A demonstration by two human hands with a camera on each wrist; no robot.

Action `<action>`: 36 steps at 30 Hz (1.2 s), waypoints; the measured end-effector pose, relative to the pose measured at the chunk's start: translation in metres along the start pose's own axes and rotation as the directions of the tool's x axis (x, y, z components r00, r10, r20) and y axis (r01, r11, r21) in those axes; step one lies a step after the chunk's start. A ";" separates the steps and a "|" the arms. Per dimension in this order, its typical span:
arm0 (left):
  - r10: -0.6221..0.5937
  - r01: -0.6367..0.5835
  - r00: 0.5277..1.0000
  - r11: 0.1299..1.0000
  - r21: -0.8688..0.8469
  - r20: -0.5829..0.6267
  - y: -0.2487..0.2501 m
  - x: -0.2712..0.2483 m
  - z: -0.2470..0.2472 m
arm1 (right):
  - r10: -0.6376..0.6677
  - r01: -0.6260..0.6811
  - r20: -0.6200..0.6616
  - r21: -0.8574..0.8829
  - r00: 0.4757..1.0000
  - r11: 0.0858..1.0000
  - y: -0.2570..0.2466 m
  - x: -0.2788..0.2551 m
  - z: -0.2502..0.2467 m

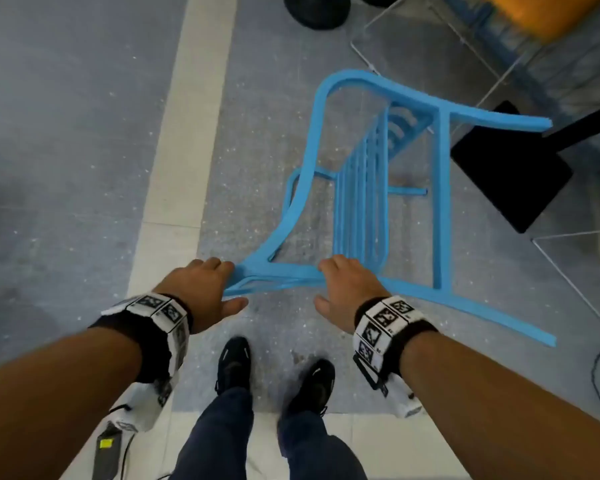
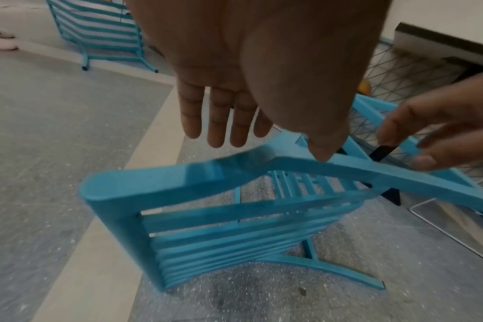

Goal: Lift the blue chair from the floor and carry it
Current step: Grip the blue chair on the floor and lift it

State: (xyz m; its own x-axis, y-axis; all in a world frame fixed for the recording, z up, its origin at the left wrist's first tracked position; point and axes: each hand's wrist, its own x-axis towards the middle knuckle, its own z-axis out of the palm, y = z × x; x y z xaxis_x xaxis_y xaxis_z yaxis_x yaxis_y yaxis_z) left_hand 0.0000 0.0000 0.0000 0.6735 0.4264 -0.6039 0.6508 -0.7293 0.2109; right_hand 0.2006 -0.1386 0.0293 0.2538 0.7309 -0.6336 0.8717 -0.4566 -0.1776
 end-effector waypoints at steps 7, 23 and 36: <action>-0.097 0.103 0.994 0.989 -0.108 0.058 -0.021 0.028 0.042 | -0.028 0.029 0.076 -0.012 0.997 1.000 -0.005 0.063 0.033; -0.241 0.243 0.967 0.970 -0.008 0.086 -0.018 0.021 0.036 | 0.017 -0.015 0.061 -0.021 0.998 1.000 -0.003 0.082 0.033; -0.053 0.075 0.995 0.950 0.304 -0.083 0.085 -0.074 -0.162 | 0.153 -0.113 -0.157 0.234 0.976 0.966 0.033 -0.051 -0.080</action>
State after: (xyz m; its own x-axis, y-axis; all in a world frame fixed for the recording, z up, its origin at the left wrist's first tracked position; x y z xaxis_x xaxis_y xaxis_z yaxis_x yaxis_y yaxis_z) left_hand 0.0622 -0.0066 0.1867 0.6649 0.5069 -0.5487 0.5623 -0.8232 -0.0791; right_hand 0.2498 -0.1502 0.1154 0.4466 0.7232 -0.5268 0.7148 -0.6425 -0.2761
